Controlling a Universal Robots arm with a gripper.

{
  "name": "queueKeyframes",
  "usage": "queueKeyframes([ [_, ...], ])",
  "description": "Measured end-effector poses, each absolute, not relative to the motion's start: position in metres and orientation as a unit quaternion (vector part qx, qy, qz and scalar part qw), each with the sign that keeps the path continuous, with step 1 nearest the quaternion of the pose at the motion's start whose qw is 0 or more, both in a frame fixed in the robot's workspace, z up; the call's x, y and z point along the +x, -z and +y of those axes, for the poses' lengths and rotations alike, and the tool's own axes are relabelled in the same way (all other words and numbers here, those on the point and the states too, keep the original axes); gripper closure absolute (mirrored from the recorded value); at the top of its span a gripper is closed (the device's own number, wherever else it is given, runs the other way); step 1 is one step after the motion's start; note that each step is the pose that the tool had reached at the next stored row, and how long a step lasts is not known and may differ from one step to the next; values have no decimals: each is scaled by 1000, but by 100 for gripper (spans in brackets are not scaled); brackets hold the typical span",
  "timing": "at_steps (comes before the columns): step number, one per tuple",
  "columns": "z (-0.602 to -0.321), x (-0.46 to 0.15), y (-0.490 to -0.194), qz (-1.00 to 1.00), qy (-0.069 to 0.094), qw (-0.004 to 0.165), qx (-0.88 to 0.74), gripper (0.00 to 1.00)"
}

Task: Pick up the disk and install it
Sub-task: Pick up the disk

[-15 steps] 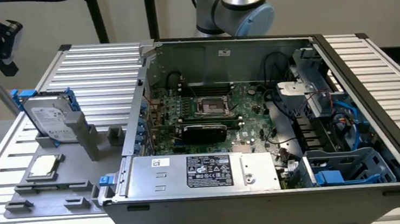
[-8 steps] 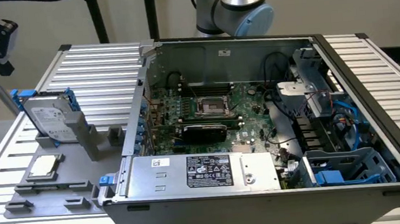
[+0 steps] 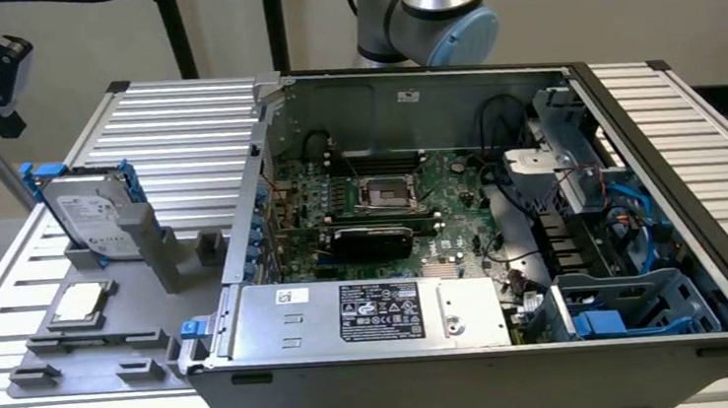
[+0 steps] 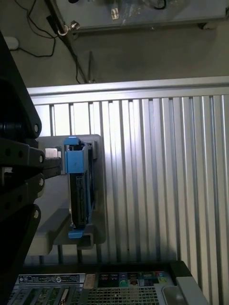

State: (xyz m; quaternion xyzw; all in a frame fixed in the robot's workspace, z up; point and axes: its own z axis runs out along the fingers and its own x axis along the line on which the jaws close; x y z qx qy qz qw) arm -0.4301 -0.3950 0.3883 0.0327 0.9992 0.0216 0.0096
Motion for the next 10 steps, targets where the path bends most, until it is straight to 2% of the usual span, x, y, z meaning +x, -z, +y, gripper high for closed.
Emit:
queueKeyframes([
  [10, -395, -430, -388, 1000, -22, 9, -9, 89],
])
